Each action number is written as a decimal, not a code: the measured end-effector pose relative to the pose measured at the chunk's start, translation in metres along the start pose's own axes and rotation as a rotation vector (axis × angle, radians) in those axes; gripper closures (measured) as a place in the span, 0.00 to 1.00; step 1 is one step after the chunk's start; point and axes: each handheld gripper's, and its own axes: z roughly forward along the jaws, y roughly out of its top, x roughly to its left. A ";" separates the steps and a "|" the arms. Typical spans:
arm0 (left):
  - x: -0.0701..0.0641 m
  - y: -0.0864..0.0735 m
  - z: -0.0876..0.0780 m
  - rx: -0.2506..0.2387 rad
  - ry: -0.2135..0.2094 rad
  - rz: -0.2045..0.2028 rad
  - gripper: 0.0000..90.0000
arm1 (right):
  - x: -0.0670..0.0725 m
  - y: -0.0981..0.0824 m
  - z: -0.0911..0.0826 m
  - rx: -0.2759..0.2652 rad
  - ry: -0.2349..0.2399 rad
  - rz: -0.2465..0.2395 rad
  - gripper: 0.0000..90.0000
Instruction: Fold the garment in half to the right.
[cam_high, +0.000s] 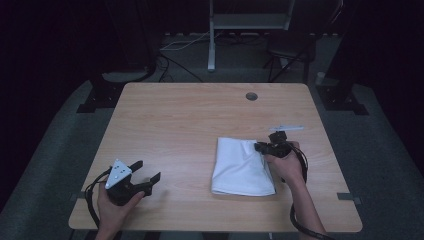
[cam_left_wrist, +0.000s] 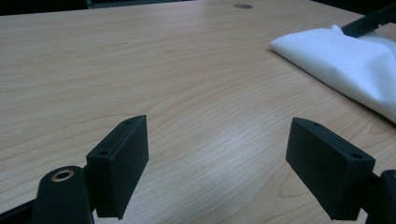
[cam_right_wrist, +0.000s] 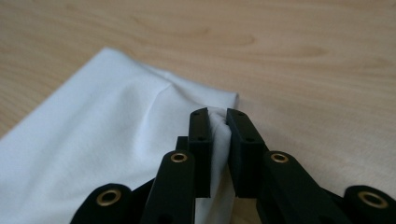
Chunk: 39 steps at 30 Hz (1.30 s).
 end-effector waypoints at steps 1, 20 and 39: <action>0.000 0.000 0.000 0.000 0.000 0.000 0.24 | 0.001 0.001 -0.001 -0.015 -0.005 0.006 0.90; 0.000 0.000 0.001 0.003 -0.001 -0.002 0.24 | 0.005 0.010 0.015 -0.041 -0.152 -0.054 0.81; 0.000 0.000 0.000 -0.001 0.000 -0.003 0.24 | 0.034 -0.031 -0.056 0.067 0.010 -0.171 0.57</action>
